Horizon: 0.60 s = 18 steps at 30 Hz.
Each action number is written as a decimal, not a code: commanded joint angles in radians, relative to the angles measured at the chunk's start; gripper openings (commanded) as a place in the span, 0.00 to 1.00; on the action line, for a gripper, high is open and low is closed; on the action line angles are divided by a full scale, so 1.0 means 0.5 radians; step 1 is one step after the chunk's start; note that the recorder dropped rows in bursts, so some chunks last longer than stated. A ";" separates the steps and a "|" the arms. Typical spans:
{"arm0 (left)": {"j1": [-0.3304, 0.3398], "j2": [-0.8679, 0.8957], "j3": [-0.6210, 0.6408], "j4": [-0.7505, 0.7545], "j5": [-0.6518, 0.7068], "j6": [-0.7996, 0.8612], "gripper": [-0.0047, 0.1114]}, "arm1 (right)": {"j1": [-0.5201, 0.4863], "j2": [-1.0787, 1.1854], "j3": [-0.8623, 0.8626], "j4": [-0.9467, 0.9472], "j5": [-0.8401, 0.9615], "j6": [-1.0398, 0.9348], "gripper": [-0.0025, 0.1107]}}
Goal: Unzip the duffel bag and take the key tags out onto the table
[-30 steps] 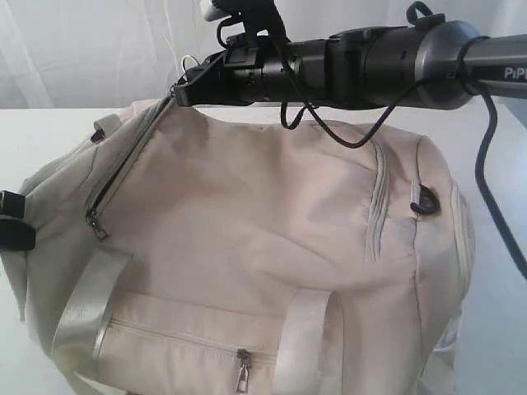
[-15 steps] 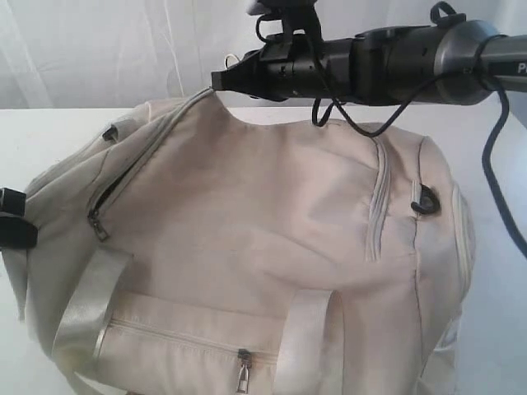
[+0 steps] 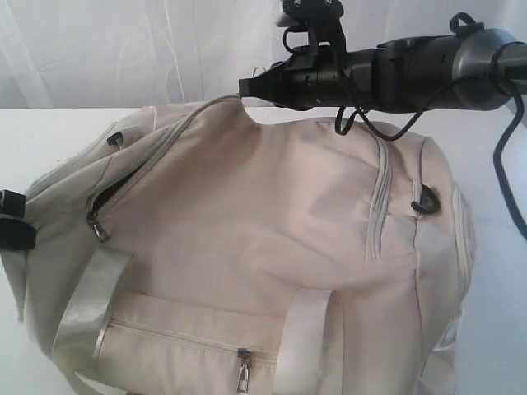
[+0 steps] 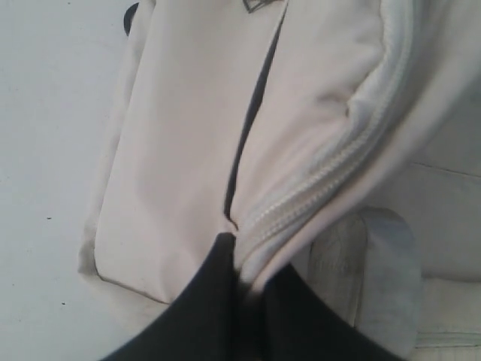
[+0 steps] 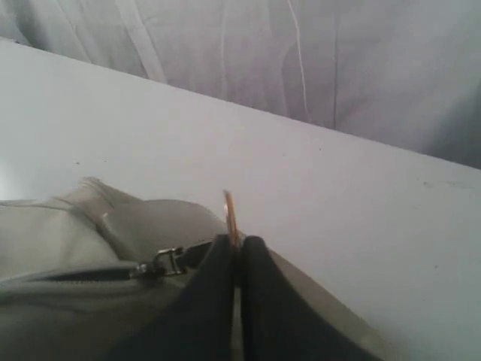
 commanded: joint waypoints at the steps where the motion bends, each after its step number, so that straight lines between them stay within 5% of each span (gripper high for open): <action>1: 0.008 -0.011 0.031 0.209 0.154 -0.023 0.04 | -0.159 -0.033 0.034 0.067 -0.350 0.012 0.02; 9: 0.008 -0.011 0.031 0.209 0.134 -0.023 0.04 | -0.228 -0.033 0.034 0.024 -0.308 0.012 0.02; 14: 0.008 -0.011 0.003 0.151 0.085 0.004 0.04 | -0.214 -0.033 0.034 0.015 0.095 0.066 0.02; 18: 0.008 -0.011 -0.146 0.065 0.211 0.088 0.20 | -0.175 -0.033 0.034 -0.027 0.228 0.140 0.02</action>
